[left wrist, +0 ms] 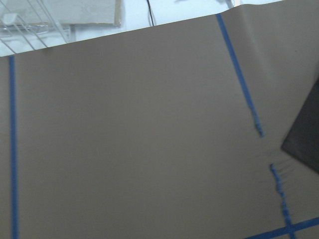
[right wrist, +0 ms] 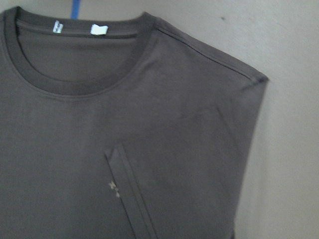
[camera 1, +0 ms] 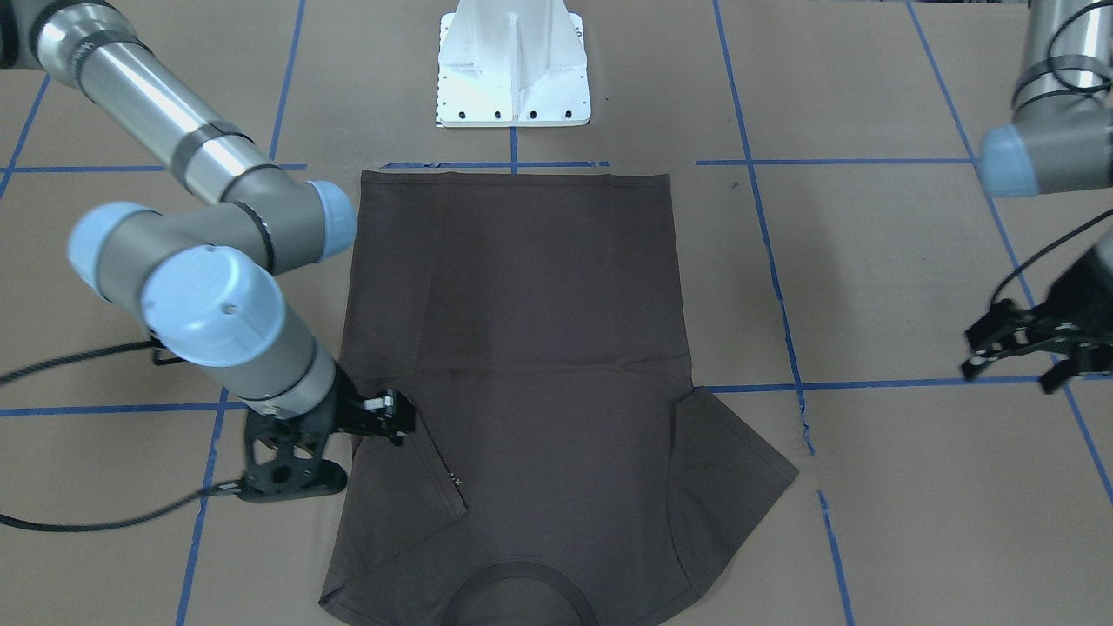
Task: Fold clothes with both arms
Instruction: 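Grasp the sleeve with the right gripper and fold it inward onto the shirt, then raise the right gripper away while the left gripper moves toward the other sleeve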
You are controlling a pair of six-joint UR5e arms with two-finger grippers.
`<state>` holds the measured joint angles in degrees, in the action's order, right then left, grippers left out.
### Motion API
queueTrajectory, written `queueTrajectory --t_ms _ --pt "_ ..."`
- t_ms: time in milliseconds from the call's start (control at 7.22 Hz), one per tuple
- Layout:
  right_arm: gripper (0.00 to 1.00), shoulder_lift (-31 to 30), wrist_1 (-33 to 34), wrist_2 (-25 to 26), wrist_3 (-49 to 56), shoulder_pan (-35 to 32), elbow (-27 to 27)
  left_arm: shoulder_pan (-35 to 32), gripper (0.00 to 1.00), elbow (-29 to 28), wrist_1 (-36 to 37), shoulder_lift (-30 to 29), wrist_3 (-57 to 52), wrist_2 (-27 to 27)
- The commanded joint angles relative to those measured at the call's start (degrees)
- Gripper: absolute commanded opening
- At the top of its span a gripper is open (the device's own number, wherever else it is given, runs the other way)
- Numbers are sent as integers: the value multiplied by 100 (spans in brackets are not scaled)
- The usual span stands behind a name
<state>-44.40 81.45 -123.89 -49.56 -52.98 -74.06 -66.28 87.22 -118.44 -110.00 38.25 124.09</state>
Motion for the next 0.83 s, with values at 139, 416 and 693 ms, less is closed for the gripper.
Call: queueTrajectory --t_ms 139,416,693 --pt "100 -1648 978 -828 1129 -729 -2067 1186 100 -754 -789 -723 1752 -1315" --pt "100 -1607 970 -812 1159 -714 -2051 1581 100 -1880 -1592 -1093 1958 -2105" --pt "100 -1581 961 -751 1142 -687 -2024 1925 98 -2234 -1621 -1330 2335 -2450"
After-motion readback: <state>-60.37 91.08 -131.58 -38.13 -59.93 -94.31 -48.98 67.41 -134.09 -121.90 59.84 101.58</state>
